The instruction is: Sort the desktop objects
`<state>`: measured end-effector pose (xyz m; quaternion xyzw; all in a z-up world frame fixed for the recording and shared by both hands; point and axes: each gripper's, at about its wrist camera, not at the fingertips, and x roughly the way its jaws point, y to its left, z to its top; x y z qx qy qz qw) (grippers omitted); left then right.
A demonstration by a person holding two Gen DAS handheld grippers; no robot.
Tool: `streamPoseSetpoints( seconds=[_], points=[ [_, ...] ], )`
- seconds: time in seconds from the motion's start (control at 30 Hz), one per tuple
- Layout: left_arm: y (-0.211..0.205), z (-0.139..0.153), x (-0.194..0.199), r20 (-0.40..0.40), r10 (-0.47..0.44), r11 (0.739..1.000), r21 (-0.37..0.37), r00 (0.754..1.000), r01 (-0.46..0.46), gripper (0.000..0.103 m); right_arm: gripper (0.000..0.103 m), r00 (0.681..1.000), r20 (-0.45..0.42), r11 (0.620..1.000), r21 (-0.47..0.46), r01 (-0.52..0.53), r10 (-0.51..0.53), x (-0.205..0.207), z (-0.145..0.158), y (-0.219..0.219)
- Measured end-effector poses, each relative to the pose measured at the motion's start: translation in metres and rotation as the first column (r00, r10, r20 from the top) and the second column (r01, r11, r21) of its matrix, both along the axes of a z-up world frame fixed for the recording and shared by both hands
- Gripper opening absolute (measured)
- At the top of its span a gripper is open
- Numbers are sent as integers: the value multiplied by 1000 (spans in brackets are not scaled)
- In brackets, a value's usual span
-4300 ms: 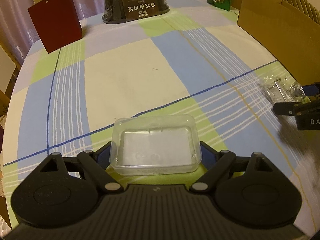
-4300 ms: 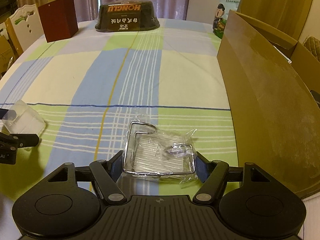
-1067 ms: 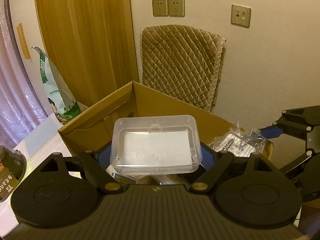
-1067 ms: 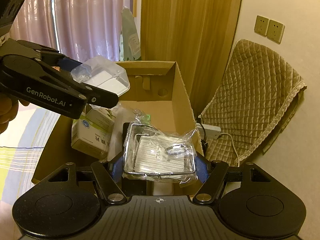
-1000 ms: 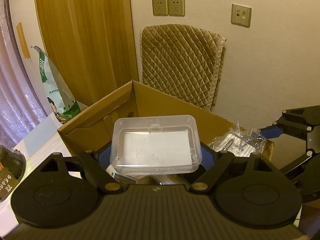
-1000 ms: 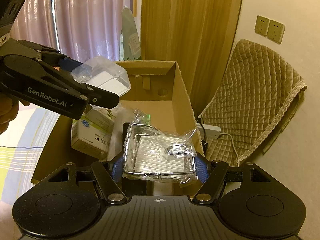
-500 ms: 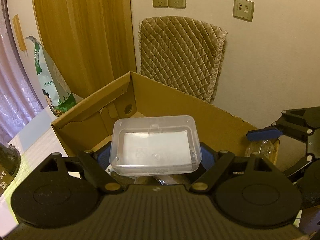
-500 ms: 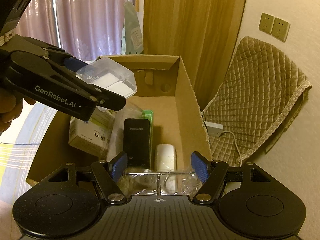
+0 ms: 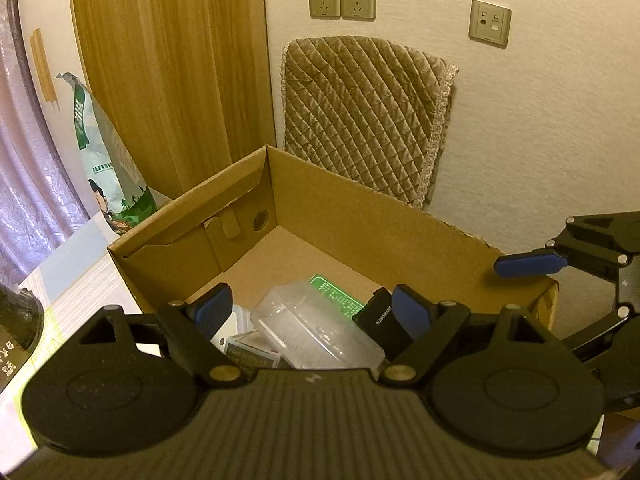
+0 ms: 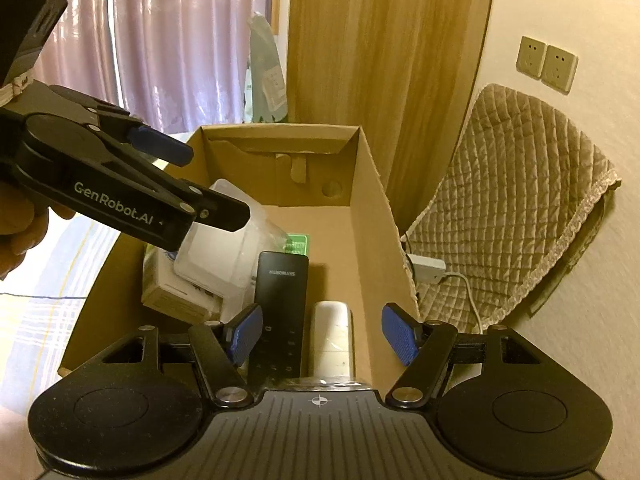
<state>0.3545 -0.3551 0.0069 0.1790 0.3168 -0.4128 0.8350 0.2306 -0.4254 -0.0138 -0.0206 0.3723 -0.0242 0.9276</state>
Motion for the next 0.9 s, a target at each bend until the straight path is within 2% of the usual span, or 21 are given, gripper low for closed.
streamPoseSetpoints(
  seconds=[0.47, 0.77, 0.9],
  points=[
    [12, 9, -9, 11, 36, 999, -20, 999, -36, 84, 69, 999, 39, 1000, -1, 9, -9, -9, 10, 0],
    [34, 22, -23, 21, 148, 988, -40, 989, -147, 87, 69, 997, 71, 1000, 27, 6, -8, -11, 18, -16],
    [47, 24, -33, 8, 212, 976, -46, 977, -212, 88, 69, 997, 73, 999, 41, -32, 29, -7, 17, -18]
  ],
)
